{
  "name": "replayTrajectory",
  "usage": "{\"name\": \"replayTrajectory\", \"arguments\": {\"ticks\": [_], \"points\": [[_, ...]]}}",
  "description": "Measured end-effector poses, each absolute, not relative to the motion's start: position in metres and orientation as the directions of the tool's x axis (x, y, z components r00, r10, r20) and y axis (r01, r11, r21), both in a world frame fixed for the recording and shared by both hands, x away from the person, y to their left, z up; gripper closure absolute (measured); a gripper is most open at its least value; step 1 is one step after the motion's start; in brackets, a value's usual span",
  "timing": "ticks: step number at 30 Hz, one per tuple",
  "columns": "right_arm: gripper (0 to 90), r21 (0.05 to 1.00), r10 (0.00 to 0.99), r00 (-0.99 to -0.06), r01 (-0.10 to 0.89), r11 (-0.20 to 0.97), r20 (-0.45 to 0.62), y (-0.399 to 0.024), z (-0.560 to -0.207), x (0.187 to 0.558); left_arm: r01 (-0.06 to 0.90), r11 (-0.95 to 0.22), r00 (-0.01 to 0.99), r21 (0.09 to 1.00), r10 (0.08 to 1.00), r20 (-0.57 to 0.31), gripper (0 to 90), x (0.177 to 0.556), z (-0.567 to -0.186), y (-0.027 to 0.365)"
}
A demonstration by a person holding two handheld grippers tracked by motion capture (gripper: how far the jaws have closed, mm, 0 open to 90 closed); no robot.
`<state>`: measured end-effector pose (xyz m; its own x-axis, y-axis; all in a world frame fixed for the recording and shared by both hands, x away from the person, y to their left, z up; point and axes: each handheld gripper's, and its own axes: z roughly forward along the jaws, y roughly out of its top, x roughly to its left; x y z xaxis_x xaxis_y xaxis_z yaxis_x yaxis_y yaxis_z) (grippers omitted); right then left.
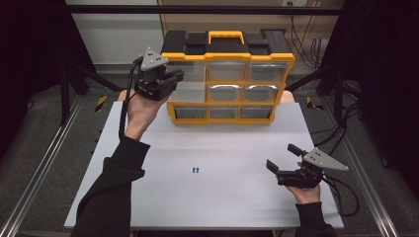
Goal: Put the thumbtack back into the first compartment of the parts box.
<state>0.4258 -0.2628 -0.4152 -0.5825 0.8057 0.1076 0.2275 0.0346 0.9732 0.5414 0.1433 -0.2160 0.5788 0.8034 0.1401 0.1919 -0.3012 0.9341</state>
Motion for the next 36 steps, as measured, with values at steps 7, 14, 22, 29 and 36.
{"name": "replayTrajectory", "arguments": {"ticks": [7,14,22,29,36], "points": [[0.5,0.976,0.804,-0.586,0.214,0.030,0.104,-0.264,-0.415,0.426,0.213,-0.315,0.566,0.925,0.812,0.146,84.4,0.553,-0.221,0.139],[0.5,0.974,0.803,-0.584,0.225,0.021,0.118,-0.263,-0.414,0.425,0.258,-0.302,0.544,0.918,0.830,0.120,84.3,0.565,-0.228,0.143],[0.5,0.975,0.803,-0.585,0.220,0.027,0.110,-0.264,-0.414,0.425,0.255,-0.300,0.523,0.919,0.842,0.130,79.2,0.564,-0.228,0.141],[0.5,0.975,0.805,-0.582,0.221,0.021,0.115,-0.264,-0.414,0.425,0.233,-0.246,0.532,0.941,0.842,0.089,64.0,0.555,-0.220,0.147],[0.6,0.975,0.805,-0.581,0.223,0.020,0.116,-0.264,-0.413,0.424,0.170,-0.207,0.572,0.963,0.817,0.075,42.2,0.527,-0.219,0.161]]}}
